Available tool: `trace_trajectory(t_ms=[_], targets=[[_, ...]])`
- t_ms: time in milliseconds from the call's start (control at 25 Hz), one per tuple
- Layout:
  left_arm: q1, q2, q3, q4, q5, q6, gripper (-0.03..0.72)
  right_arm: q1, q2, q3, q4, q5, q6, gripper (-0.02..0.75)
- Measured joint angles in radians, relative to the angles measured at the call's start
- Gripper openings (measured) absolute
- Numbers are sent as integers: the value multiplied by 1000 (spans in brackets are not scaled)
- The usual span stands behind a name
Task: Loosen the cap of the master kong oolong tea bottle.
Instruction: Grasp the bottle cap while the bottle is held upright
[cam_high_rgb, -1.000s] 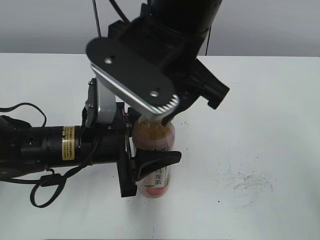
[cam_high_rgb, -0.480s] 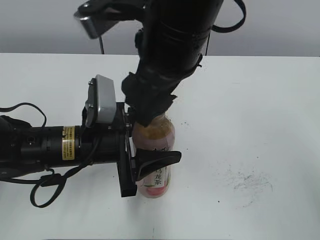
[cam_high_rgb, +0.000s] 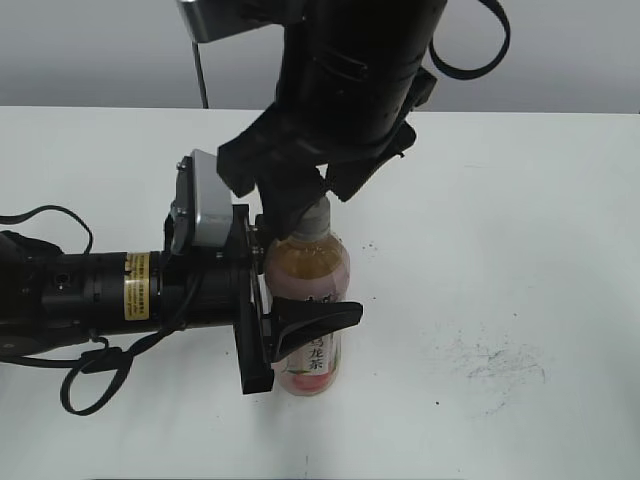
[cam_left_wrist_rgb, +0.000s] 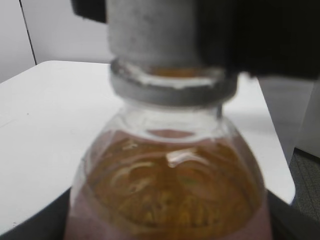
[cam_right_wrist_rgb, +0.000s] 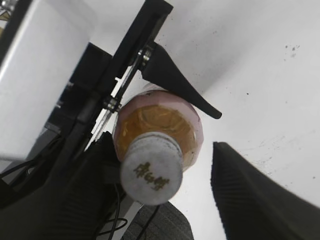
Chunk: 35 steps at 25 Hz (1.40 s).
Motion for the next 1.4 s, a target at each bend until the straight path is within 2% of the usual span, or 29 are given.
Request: trace_trajectory(t_ms=[200, 320, 560, 1400], targets=[[0, 0, 0, 0, 0, 0, 445, 0, 0, 0, 0, 0, 6, 378], [0, 0, 0, -2, 1, 0, 445, 0, 0, 0, 2, 0, -37, 269], [0, 0, 0, -3, 1, -1, 445, 0, -1, 0, 4, 0, -283, 269], [0, 0, 0, 5, 0, 5, 445, 1, -5, 0, 35, 5, -2051, 269]])
